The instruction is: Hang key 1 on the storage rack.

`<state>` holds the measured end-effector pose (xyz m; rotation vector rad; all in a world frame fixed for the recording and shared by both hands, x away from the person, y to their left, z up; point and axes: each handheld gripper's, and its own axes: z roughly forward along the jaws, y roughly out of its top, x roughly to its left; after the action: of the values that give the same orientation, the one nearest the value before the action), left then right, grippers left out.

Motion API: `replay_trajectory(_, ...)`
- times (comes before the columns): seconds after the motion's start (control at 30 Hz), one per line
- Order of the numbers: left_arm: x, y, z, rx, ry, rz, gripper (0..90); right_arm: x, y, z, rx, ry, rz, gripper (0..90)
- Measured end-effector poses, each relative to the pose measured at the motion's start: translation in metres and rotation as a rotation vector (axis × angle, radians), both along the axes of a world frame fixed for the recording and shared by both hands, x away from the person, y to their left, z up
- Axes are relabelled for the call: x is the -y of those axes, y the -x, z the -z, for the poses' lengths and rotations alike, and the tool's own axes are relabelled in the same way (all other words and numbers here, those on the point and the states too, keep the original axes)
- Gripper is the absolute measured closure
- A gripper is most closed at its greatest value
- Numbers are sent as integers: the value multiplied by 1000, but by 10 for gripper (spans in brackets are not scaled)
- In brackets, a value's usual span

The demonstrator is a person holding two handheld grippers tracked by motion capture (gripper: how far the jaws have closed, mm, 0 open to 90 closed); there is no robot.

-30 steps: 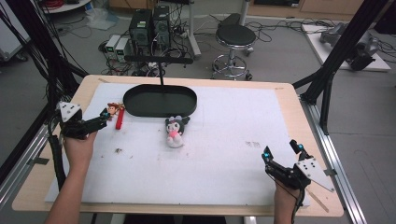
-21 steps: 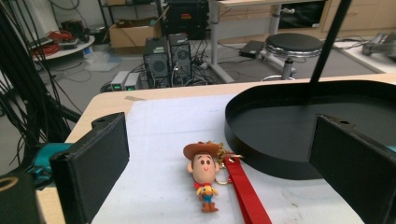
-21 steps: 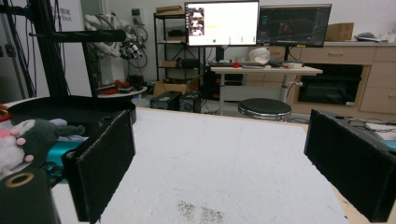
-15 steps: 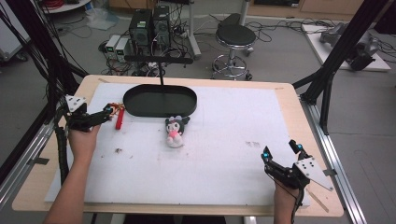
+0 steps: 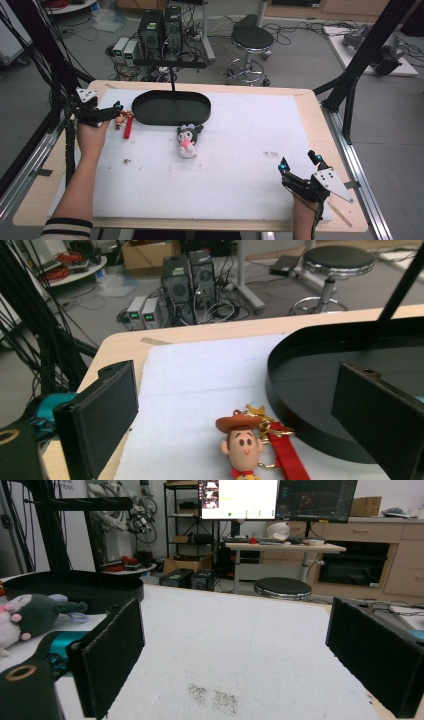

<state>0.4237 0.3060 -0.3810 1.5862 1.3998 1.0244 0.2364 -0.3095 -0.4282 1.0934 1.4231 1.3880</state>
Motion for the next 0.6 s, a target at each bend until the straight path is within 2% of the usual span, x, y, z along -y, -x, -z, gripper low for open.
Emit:
replay_trajectory(0.1,-2,-4,7,-47,-4,0,58,1,-1,1,-5,0,3,79)
replay_trajectory(0.2,-2,-6,13,-68,-7,13,58,0,-2,2,-9,4,2,79)
replay_trajectory(0.27,-2,-8,17,-95,1,24,58,-1,-2,4,-19,1,-1,79)
replay_trajectory(0.4,-5,-12,22,-140,58,34,79,-2,-3,4,-19,11,-6,79)
replay_trajectory(0.53,-7,-15,28,-204,59,28,94,-2,-3,4,-20,8,-1,79)
replay_trajectory(0.6,-7,-16,30,-221,64,28,108,-2,-3,4,-19,12,-4,80)
